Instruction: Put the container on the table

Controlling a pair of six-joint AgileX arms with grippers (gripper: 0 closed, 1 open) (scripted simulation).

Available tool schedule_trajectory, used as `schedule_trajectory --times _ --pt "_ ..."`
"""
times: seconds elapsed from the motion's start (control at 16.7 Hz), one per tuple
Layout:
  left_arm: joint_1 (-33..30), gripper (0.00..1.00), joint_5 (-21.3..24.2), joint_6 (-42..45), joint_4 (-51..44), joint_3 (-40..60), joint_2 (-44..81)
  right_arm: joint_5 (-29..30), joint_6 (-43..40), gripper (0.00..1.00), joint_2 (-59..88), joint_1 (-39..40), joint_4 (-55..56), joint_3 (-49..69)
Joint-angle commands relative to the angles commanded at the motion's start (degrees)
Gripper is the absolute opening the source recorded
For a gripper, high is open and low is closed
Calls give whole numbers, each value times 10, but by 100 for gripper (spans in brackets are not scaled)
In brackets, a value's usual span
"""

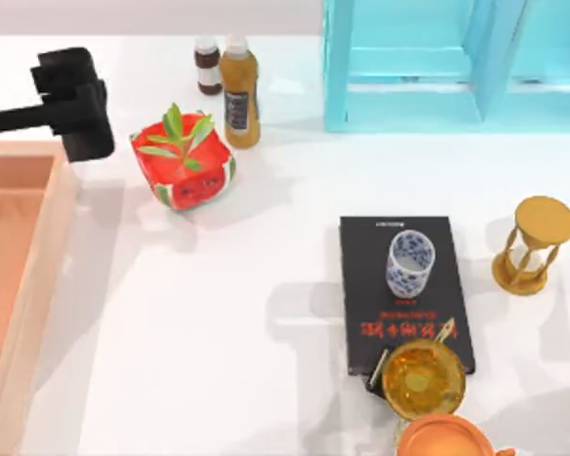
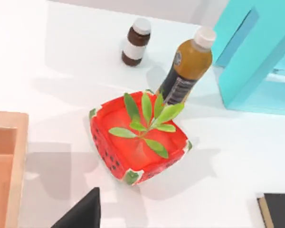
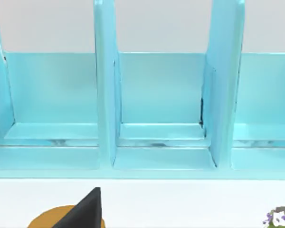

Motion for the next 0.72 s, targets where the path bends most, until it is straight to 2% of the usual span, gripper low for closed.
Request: schedule_trajectory --times 0.48,0.72 --pt "-189 100 -43 -180 -276 483 460 0 0 100 0 0 0 0" --pt "-270 100 -63 -258 -397 691 660 0 0 100 0 0 0 0"
